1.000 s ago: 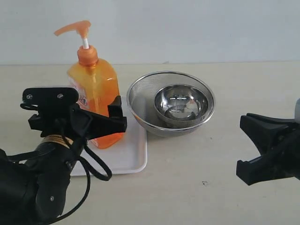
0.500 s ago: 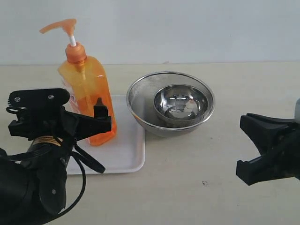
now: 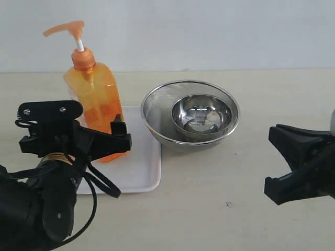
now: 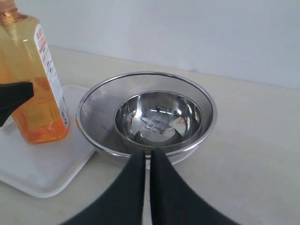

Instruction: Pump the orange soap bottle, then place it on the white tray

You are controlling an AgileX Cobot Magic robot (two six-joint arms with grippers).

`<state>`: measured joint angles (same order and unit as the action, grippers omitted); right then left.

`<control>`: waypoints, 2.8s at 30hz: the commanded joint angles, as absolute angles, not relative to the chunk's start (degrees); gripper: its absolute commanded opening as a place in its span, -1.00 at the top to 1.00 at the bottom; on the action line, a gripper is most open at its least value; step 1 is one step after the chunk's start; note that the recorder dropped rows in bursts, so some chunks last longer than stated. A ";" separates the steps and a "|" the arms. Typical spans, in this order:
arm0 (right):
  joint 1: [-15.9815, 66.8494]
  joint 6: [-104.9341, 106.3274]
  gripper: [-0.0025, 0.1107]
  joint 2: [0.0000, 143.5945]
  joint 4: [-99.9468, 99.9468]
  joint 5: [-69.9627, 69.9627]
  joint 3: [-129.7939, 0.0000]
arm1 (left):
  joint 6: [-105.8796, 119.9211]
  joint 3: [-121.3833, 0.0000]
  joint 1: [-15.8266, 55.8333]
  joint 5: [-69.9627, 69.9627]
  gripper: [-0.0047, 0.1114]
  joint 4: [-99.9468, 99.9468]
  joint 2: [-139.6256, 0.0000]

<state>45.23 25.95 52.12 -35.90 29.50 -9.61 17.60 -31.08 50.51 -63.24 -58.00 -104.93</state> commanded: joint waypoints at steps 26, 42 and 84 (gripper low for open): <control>45.08 25.89 0.96 51.82 -35.65 29.31 -9.31 | 12.61 -34.43 47.50 -67.36 -0.98 -53.42 -104.50; 45.08 25.89 0.96 51.82 -35.65 29.08 -9.31 | 12.39 -35.89 45.81 -67.49 -0.98 -46.34 -108.91; 45.08 26.01 0.96 51.82 -35.65 29.48 -9.31 | 20.30 -35.47 45.81 -61.14 0.84 -51.41 -101.93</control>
<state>45.23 25.95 52.12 -35.69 29.07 -9.61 19.72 -35.59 45.80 -59.90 -52.39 -103.72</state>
